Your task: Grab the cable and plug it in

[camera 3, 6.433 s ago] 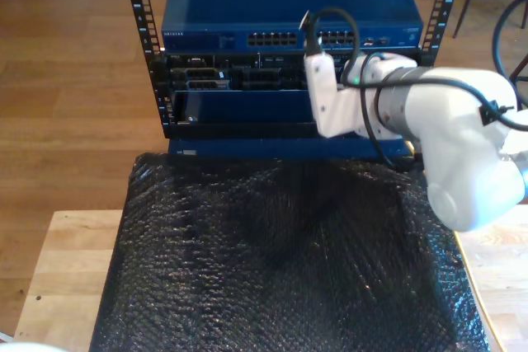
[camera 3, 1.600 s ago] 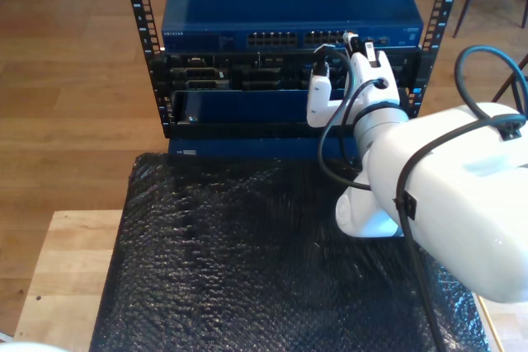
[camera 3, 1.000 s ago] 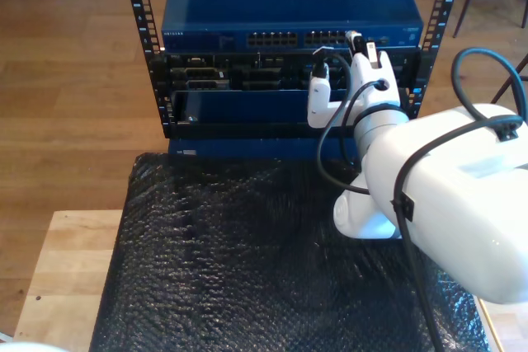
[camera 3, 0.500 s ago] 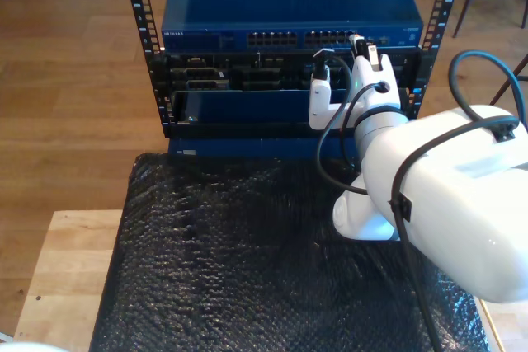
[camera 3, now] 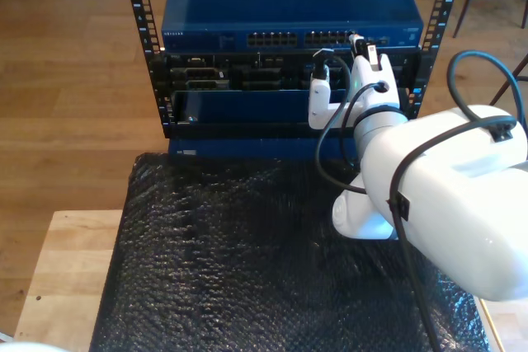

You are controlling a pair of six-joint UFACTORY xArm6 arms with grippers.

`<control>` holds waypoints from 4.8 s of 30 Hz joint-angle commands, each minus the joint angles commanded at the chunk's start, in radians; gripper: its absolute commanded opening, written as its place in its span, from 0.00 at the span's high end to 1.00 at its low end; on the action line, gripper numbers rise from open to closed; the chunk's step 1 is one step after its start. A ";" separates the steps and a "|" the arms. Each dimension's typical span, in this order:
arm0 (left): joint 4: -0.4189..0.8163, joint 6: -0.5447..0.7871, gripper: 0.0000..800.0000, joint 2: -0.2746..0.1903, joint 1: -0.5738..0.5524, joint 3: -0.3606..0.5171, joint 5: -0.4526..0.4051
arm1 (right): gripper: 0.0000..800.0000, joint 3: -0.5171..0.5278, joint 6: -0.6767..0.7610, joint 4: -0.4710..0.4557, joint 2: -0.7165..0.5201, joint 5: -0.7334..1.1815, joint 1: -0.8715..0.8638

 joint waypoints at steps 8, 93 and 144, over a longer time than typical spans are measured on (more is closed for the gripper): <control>0.000 0.000 0.00 0.000 0.000 0.000 0.000 | 1.00 -0.002 0.003 0.000 0.002 -0.002 0.000; 0.000 0.000 0.00 0.000 0.000 0.000 0.000 | 1.00 -0.046 0.031 0.000 0.038 -0.005 0.000; 0.000 0.000 0.00 0.000 0.000 0.000 0.000 | 1.00 -0.089 0.032 0.003 0.052 0.021 0.002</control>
